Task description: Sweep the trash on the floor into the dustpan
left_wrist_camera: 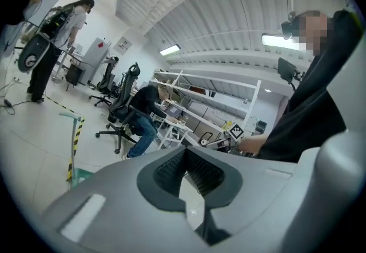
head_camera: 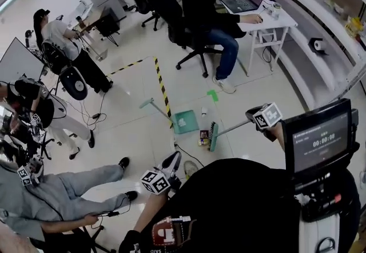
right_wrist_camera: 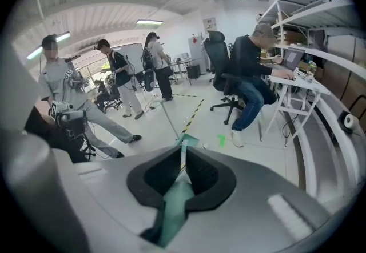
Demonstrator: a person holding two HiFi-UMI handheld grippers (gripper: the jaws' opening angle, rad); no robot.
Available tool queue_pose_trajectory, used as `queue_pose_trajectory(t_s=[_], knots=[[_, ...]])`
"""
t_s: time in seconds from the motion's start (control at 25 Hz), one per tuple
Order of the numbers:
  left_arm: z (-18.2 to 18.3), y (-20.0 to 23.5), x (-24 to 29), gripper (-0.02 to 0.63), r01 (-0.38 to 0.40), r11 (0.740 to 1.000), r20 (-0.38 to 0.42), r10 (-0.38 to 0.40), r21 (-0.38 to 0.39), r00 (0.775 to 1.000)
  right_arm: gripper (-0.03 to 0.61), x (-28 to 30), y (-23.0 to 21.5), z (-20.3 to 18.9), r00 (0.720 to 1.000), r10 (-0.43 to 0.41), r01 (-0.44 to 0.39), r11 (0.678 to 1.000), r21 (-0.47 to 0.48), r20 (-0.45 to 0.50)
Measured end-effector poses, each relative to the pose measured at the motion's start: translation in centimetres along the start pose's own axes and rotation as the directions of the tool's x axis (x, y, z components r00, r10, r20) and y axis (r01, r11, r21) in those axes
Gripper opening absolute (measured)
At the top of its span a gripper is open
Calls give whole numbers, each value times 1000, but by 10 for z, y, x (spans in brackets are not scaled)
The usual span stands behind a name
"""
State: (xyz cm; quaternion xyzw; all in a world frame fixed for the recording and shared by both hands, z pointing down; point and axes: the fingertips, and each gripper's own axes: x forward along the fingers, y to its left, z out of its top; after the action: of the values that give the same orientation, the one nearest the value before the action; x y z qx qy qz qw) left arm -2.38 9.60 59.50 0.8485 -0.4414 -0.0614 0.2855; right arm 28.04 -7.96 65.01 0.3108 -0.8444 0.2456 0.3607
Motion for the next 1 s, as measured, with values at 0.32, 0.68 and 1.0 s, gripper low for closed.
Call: queue_pose_trajectory(t_s=[0.32, 0.68, 1.0], knots=[[-74, -162, -32, -2, -107, 994, 18, 107, -21, 994, 23, -92, -14, -103, 996, 77, -77, 997, 0, 33], [-100, -192, -109, -2, -200, 980, 45, 201, -17, 979, 23, -101, 42, -170, 989, 145, -145, 989, 4, 13], [-123, -200, -138, -2, -195, 980, 28, 196, -31, 980, 23, -95, 76, -186, 987, 159, -159, 987, -10, -15]])
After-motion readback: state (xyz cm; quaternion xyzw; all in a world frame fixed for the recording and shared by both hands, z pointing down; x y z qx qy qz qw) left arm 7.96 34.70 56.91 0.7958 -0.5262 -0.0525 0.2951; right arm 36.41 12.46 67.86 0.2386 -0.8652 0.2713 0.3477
